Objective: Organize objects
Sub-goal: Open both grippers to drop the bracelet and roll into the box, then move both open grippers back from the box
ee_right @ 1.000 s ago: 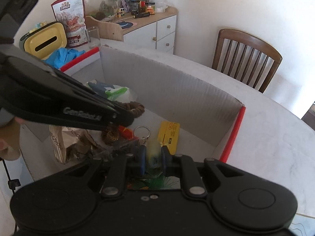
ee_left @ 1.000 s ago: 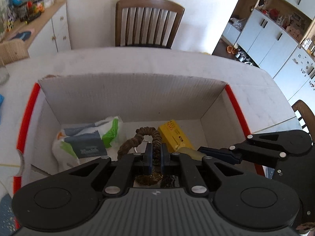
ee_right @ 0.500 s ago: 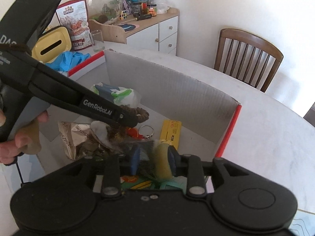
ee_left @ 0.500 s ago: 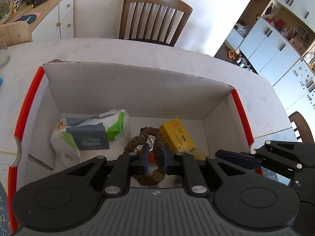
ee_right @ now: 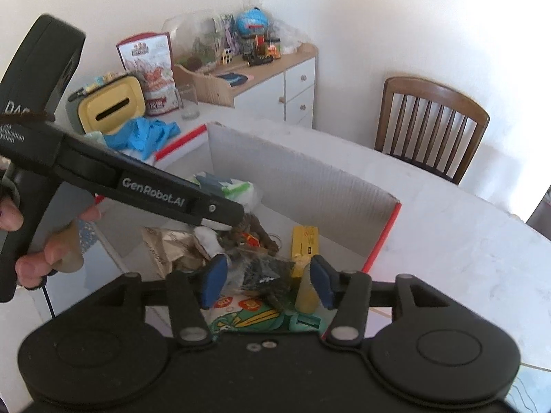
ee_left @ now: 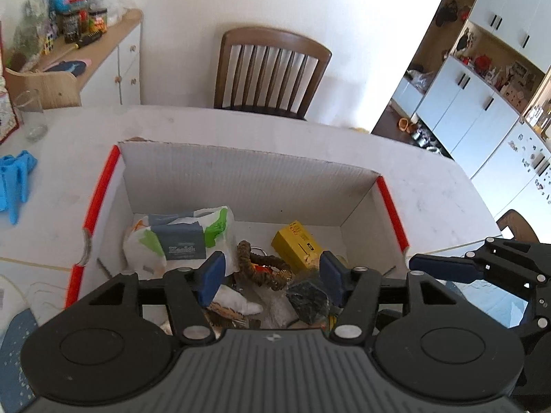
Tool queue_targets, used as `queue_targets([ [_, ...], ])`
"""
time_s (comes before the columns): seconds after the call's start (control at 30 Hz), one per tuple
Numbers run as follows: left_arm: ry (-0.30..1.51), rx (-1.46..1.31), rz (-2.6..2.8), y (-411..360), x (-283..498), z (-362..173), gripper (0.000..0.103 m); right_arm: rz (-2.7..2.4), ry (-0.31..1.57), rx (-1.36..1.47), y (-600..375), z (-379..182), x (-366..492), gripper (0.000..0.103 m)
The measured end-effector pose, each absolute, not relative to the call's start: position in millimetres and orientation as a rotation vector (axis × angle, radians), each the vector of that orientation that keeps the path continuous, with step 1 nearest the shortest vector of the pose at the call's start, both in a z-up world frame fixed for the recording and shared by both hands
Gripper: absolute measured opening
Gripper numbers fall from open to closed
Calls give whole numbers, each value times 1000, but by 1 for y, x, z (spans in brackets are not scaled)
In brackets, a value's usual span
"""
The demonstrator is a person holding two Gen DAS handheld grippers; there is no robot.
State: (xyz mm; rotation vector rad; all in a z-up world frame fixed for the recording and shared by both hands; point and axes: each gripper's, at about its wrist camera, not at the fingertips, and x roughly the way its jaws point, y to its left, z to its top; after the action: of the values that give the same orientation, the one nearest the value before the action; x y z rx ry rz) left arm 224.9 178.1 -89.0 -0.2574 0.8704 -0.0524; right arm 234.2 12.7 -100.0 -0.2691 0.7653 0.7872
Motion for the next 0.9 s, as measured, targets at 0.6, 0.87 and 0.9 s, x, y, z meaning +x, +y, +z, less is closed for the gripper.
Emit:
queue_targets([
  [0.6,669,-198,39,169,145,-37,89,850,623,-161,-17,-60,196,87],
  [0.87,656,-229,85,170,124,-30,103,848,550,-144,-29,-56,181,102],
  [0.9,658,-235,85,169,122,-30,103,851,553,-138,-30,-56,180,102],
])
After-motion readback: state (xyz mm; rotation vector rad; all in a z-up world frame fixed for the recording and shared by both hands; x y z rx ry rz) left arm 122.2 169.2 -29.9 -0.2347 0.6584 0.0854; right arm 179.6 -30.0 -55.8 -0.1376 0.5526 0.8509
